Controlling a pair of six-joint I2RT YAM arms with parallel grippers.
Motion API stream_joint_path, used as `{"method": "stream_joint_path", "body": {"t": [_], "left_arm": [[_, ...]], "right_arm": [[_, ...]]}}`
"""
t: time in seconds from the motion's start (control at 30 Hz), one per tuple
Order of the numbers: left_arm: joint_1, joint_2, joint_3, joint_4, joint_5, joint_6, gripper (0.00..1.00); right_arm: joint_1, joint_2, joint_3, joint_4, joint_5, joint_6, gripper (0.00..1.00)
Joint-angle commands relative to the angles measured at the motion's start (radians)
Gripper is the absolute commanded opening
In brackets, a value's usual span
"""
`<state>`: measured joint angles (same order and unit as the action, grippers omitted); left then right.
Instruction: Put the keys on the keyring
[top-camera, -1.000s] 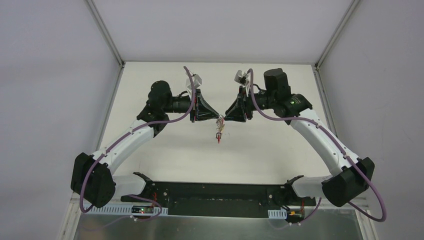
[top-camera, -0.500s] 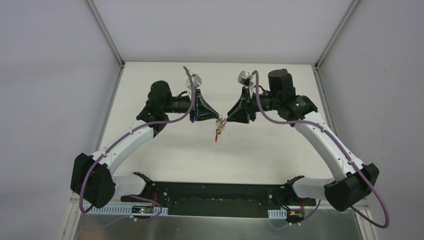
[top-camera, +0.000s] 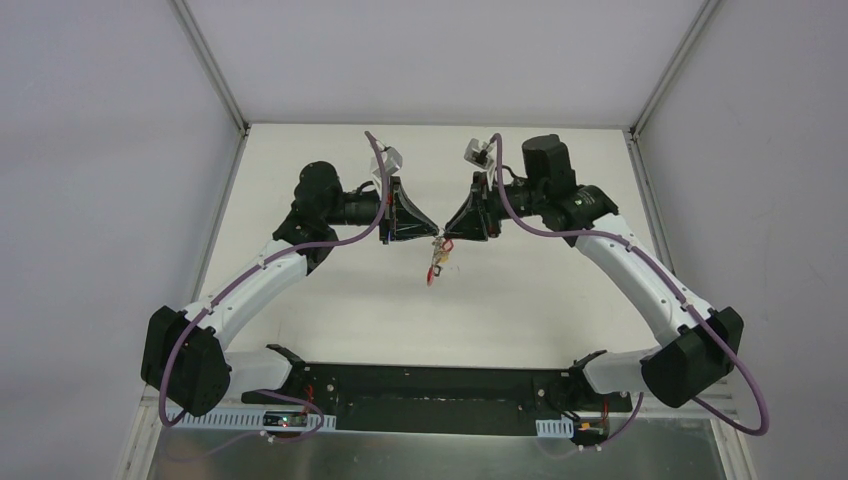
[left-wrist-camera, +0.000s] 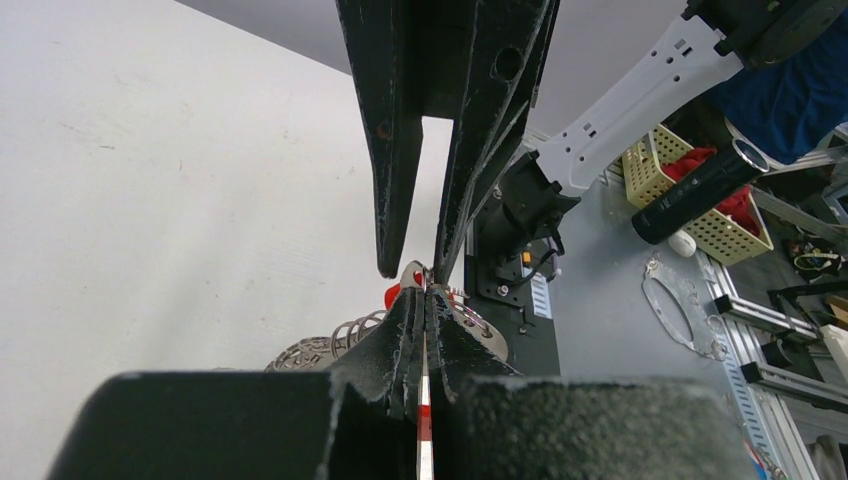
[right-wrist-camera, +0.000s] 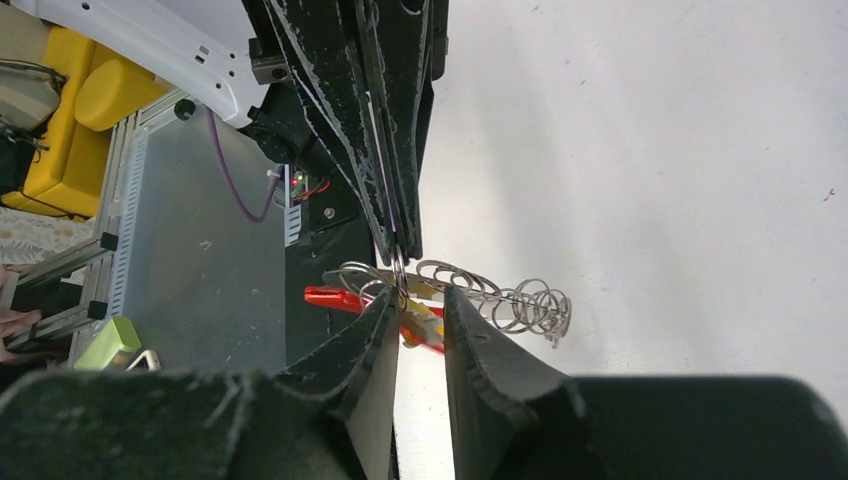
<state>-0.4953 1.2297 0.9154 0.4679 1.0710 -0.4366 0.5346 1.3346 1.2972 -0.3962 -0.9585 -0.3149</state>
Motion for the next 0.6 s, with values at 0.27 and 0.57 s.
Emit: {"method": "stream_joint_path", "body": {"t": [0.27,0.57], "left_arm": [[0.008,-0.024,0.002,0.093,0.024,-0.026,0.00],[0.008,-0.019,-0.011,0.106,0.026,-0.025,0.00]], "right_arm": [[0.027,0.013,0.030,0.039,-0.021,0.014,0.22],[0.028,0.011,0.035,0.044,-0.031,0.022,0.03]]}}
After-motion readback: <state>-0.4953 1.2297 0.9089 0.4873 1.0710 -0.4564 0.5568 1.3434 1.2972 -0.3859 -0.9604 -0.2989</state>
